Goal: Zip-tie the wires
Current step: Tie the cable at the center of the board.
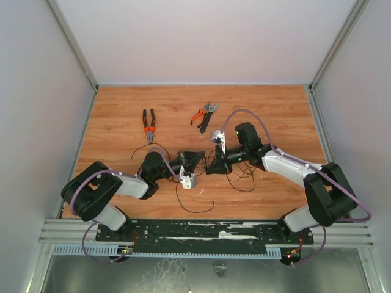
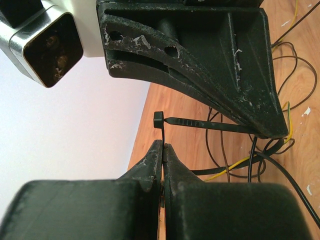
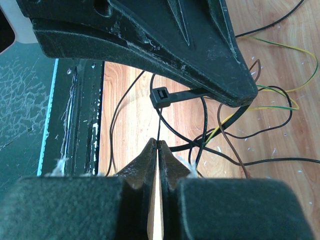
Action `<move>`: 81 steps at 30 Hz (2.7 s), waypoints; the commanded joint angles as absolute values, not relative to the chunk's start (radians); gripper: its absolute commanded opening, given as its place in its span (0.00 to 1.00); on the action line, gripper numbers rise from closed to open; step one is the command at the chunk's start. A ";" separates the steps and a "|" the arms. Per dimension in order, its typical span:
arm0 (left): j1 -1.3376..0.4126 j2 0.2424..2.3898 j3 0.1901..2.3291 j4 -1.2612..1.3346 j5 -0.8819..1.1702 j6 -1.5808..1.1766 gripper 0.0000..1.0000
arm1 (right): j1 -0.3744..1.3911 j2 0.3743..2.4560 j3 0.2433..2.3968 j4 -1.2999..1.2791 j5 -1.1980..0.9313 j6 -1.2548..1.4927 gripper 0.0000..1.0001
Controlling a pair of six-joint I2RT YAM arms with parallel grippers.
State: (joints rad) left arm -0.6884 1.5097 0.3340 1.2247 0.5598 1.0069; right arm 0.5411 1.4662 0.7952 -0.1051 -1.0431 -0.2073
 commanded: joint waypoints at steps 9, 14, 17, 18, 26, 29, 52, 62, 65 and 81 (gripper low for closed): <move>-0.689 1.518 0.330 1.258 0.539 1.041 0.00 | 0.546 1.467 0.835 -0.128 -1.072 -0.213 0.00; -0.689 1.526 0.325 1.294 0.533 1.010 0.00 | 0.547 1.463 0.825 -0.125 -1.068 -0.212 0.00; -0.689 1.522 0.324 1.298 0.516 0.997 0.00 | 0.546 1.465 0.812 -0.112 -1.066 -0.203 0.00; -0.689 1.520 0.324 1.298 0.511 0.998 0.00 | 0.546 1.466 0.807 -0.107 -1.066 -0.200 0.00; -0.697 1.530 0.318 1.296 0.517 1.035 0.00 | 0.547 1.469 0.823 -0.086 -1.065 -0.175 0.00; -0.699 1.532 0.318 1.296 0.517 1.036 0.00 | 0.546 1.474 0.835 -0.092 -1.067 -0.174 0.00; -0.716 1.533 0.317 1.272 0.494 1.076 0.00 | 0.545 1.492 0.895 -0.197 -1.071 -0.190 0.00; -0.716 1.514 0.312 1.278 0.506 1.070 0.00 | 0.521 1.493 0.898 -0.250 -1.096 -0.208 0.00; -0.718 1.513 0.310 1.278 0.506 1.075 0.00 | 0.521 1.496 0.906 -0.282 -1.099 -0.219 0.00; -0.724 1.517 0.308 1.278 0.490 1.133 0.00 | 0.521 1.489 0.908 -0.341 -1.097 -0.240 0.00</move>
